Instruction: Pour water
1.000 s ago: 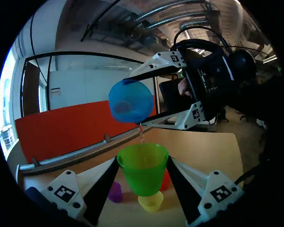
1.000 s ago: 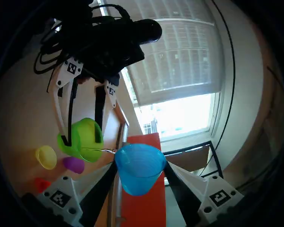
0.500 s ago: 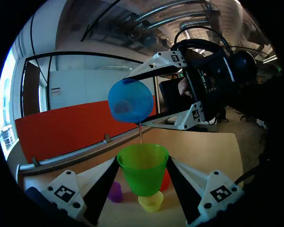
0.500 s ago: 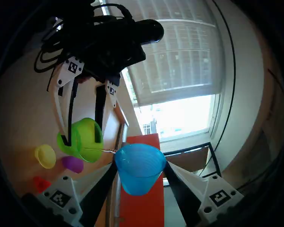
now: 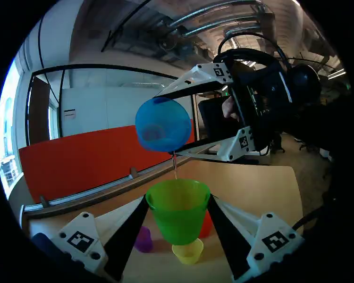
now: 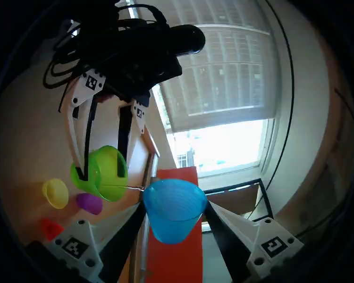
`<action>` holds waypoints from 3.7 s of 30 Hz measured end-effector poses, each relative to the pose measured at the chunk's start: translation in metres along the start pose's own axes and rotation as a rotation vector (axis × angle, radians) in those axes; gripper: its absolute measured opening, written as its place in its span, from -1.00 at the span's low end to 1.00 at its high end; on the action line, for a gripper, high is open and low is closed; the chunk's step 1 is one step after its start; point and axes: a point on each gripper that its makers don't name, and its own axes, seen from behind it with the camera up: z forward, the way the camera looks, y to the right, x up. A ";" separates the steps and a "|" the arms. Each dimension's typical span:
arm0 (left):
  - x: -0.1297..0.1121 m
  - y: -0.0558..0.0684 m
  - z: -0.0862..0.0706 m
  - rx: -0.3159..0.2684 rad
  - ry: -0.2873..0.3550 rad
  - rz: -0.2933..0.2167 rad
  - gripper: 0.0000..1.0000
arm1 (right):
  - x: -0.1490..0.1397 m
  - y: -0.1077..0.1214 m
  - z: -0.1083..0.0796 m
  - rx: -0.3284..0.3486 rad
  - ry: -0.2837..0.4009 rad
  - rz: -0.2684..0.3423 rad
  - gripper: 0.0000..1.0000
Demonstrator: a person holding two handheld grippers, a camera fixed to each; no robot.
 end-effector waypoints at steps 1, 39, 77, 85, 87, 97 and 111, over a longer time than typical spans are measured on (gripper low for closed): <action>0.000 0.000 0.000 0.000 0.000 0.000 0.75 | 0.000 0.000 0.000 0.000 0.001 -0.001 0.83; 0.002 -0.003 -0.004 0.009 0.003 0.001 0.75 | 0.001 0.002 0.003 -0.003 -0.002 -0.054 0.83; 0.003 0.000 -0.004 0.006 0.008 0.007 0.75 | 0.001 0.008 0.004 -0.026 -0.006 -0.097 0.83; 0.005 -0.001 -0.005 0.008 0.009 0.008 0.75 | 0.003 0.009 0.004 -0.032 -0.008 -0.117 0.83; 0.006 -0.001 -0.005 0.008 0.010 0.009 0.75 | 0.004 0.010 0.005 -0.032 -0.008 -0.120 0.83; 0.007 0.000 -0.005 0.007 0.011 0.011 0.75 | 0.006 0.011 0.005 -0.040 -0.009 -0.133 0.83; 0.007 0.000 -0.005 0.007 0.013 0.011 0.75 | 0.005 0.012 0.006 -0.046 -0.014 -0.164 0.83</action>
